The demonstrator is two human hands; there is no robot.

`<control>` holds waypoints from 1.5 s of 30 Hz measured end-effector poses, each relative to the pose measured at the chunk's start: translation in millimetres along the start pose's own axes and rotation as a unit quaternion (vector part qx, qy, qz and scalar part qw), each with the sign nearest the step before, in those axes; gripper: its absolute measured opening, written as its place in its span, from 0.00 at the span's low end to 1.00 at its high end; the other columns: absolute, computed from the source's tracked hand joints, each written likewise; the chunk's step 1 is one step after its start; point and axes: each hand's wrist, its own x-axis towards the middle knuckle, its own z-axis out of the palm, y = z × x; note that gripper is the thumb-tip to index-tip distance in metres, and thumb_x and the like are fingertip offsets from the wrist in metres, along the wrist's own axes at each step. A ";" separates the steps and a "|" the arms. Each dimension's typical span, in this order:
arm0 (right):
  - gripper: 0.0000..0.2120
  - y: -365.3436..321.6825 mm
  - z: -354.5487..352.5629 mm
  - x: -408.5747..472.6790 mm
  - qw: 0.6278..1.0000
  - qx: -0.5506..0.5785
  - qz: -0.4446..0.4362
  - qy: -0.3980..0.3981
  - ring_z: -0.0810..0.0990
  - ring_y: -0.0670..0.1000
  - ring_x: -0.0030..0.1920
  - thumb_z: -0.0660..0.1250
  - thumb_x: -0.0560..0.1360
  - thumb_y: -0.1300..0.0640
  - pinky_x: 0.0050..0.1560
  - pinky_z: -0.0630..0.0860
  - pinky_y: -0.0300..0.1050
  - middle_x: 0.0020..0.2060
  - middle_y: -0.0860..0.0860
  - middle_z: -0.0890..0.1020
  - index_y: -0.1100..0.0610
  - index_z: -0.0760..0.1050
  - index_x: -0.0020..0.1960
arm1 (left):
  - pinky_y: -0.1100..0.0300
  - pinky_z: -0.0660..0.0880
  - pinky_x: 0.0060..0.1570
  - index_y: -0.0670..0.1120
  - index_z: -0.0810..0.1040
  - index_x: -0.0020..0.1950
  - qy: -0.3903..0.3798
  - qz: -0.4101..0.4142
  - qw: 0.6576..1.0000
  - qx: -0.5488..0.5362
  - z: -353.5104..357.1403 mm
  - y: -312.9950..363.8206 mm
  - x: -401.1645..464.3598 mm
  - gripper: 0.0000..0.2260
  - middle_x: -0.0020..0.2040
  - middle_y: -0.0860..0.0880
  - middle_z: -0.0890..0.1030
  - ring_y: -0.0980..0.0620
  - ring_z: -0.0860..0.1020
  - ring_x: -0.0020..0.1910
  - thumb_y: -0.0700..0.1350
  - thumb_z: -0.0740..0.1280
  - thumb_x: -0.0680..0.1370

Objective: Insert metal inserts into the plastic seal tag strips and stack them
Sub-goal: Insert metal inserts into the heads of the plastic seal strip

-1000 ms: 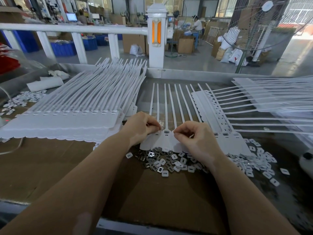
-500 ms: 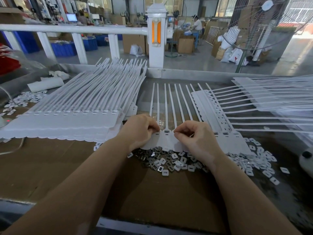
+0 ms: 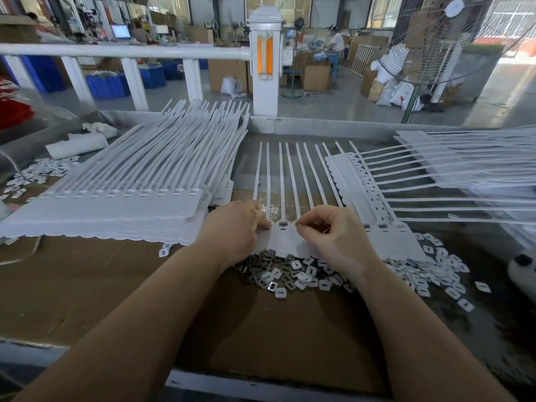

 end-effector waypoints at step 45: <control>0.04 -0.8 -3.5 2.2 0.994 0.064 0.040 0.073 0.77 0.37 0.34 0.70 0.71 0.63 0.36 0.71 0.26 0.31 0.45 0.80 0.56 0.81 0.40 | 0.67 0.77 0.44 0.47 0.83 0.41 0.053 -0.036 0.890 -0.452 0.7 16.3 3.1 0.02 0.37 0.51 0.84 0.56 0.81 0.40 0.40 0.73 0.71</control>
